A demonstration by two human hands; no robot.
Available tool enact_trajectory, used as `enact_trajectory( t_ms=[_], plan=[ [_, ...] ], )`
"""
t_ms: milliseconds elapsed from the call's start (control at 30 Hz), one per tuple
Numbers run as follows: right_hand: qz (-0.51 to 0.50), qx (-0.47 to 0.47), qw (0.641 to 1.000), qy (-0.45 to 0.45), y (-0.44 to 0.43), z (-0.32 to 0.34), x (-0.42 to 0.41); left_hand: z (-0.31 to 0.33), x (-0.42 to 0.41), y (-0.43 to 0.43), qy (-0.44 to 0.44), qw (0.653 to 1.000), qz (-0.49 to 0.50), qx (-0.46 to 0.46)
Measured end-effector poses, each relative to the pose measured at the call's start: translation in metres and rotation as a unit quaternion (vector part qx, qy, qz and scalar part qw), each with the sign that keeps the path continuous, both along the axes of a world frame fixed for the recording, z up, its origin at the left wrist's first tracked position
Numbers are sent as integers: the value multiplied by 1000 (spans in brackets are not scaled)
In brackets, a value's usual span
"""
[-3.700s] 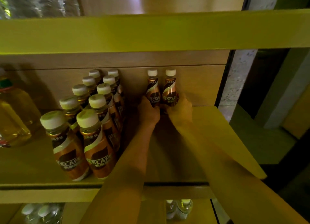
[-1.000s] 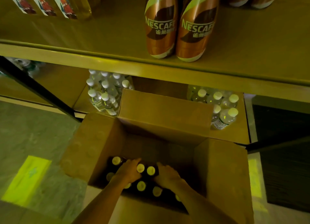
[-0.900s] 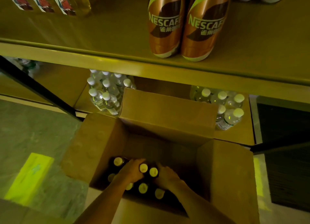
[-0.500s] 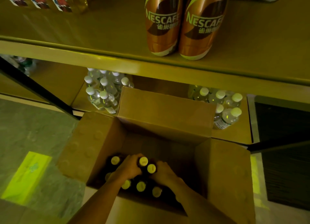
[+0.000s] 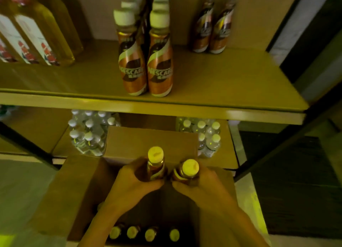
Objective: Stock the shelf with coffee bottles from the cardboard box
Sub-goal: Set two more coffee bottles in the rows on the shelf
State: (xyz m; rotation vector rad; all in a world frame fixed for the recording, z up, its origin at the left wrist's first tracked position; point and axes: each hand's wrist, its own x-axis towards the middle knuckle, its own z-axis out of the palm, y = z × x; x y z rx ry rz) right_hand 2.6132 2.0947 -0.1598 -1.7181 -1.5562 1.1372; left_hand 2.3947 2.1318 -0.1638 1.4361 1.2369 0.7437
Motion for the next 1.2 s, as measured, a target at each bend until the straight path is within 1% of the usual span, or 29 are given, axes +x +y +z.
enact_trajectory(
  t_ms=[67, 167, 233, 333, 433, 567, 733, 800, 1000, 1100, 1200],
  plan=[
    [-20, 49, 999, -6, -7, 46, 19, 43, 19, -1, -54, 998, -11, 28],
    [-55, 120, 991, 13, -10, 105, 44, 95, 52, 2, -109, 989, -11, 99],
    [-75, 164, 983, 27, -5, 137, 58, 119, 73, 10, -150, 982, -3, 111],
    [-95, 222, 970, 34, 14, 169, 79, 146, 107, 30, -157, 977, -14, 145],
    [-103, 254, 961, 22, 40, 187, 94, 163, 131, 53, -151, 974, 5, 170],
    [-107, 251, 962, 28, 74, 194, 105, 173, 148, 78, -149, 972, 20, 182],
    [-119, 207, 971, 21, 105, 178, 107, 165, 155, 102, -125, 978, 43, 161],
    [-125, 194, 973, 23, 110, 171, 106, 160, 157, 108, -132, 979, 45, 148],
    [-131, 192, 972, 35, 115, 162, 103, 148, 160, 112, -170, 972, 47, 153],
    [-138, 195, 970, 42, 106, 158, 102, 137, 159, 108, -136, 976, 62, 157],
    [-188, 219, 957, -15, 95, 142, 94, 129, 159, 99, -86, 974, 103, 185]
  ],
)
